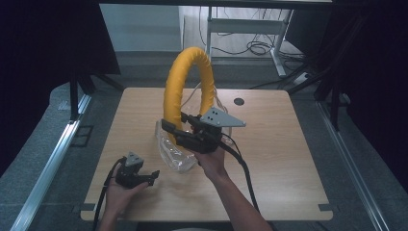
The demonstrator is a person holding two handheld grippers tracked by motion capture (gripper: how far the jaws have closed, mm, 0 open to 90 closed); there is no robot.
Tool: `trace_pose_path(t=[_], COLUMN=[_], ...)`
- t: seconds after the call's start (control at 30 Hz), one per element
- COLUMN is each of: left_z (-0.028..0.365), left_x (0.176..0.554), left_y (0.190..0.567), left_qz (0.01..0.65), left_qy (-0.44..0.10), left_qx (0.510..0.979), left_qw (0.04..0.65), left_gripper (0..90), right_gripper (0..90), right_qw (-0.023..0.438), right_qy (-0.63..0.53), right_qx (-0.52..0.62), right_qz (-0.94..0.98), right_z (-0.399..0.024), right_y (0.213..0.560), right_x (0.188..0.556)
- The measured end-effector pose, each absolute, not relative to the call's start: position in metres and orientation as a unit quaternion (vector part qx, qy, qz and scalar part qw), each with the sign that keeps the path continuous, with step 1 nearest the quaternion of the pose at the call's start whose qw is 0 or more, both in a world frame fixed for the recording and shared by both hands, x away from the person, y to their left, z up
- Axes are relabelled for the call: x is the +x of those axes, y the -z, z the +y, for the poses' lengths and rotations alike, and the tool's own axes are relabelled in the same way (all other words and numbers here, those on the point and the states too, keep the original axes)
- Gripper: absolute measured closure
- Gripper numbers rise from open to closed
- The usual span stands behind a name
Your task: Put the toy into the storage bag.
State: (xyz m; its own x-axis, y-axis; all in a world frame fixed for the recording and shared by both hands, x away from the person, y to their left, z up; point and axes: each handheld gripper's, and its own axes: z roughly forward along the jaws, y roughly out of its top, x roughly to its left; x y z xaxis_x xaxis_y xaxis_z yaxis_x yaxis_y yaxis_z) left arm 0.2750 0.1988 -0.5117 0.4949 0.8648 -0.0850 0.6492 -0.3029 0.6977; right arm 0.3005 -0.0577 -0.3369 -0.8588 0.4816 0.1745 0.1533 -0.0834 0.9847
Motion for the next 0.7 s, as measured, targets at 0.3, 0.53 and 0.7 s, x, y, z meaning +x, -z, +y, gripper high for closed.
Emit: trace_pose_path(t=[0.3,0.53,0.7], left_z=[0.198,0.197,0.198], left_x=[0.275,0.275,0.276], left_y=[0.513,0.513,0.513], left_qz=[0.478,0.48,0.478], left_qy=[-0.155,-0.154,-0.155], left_qx=[0.792,0.79,0.792], left_qw=[0.347,0.347,0.347], left_gripper=[24.8,24.8,24.8], right_gripper=[50.2,50.2,50.2], right_qw=[0.118,0.114,0.115], right_qy=[-0.697,-0.7,-0.702], right_qx=[0.244,0.25,0.253], right_qz=[0.664,0.659,0.656], right_z=[-0.055,-0.052,-0.051], right_y=[0.345,0.353,0.357], right_x=[0.301,0.301,0.302])
